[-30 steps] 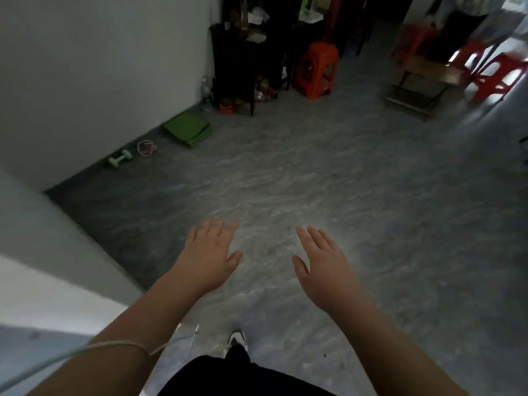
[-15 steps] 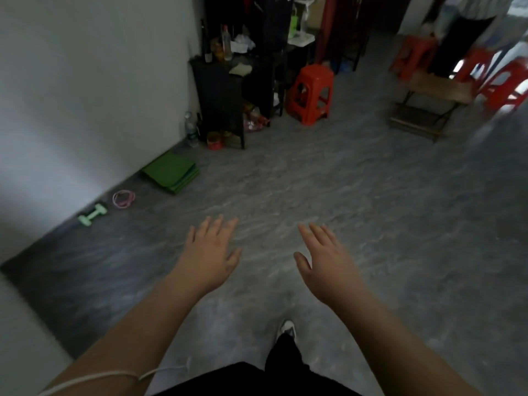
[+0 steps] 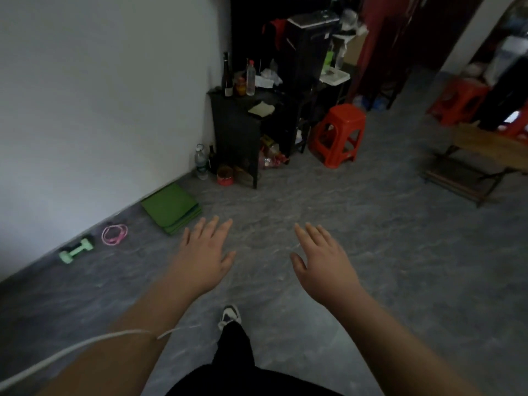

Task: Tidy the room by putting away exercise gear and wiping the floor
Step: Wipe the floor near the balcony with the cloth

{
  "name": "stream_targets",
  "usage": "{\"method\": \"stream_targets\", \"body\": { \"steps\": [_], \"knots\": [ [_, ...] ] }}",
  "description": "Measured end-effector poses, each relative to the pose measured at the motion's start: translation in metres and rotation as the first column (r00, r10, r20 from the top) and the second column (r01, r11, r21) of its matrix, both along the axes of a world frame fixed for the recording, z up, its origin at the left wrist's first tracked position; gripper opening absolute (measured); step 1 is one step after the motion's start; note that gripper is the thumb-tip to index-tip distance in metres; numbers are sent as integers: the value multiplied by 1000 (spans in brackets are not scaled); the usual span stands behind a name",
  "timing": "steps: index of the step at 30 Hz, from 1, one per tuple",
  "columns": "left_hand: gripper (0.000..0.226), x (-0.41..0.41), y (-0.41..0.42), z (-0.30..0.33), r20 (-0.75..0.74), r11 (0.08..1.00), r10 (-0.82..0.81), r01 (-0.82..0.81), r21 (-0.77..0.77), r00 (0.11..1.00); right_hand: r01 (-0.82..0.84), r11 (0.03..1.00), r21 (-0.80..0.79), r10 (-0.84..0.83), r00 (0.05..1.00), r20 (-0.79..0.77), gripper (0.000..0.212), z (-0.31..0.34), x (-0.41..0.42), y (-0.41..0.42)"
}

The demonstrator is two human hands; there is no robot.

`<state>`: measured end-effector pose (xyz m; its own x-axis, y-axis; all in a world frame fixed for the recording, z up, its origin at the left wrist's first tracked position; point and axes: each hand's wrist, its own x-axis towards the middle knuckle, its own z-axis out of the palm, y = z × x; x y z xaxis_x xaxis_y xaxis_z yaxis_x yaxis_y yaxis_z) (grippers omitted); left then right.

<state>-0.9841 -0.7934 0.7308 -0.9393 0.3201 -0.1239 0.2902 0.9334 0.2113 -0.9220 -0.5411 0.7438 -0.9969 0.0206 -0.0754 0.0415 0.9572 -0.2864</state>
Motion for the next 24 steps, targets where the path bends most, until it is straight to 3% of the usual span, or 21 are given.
{"method": "stream_targets", "body": {
  "steps": [14,24],
  "knots": [
    [71,-382,52,14,27,998,-59,60,-29,998,27,999,-32,-26,999,23,68,7,-369,26],
    [68,-629,133,-15,-4,999,-35,36,12,999,-30,997,-69,29,999,-20,67,-28,-630,108]
  ]
}}
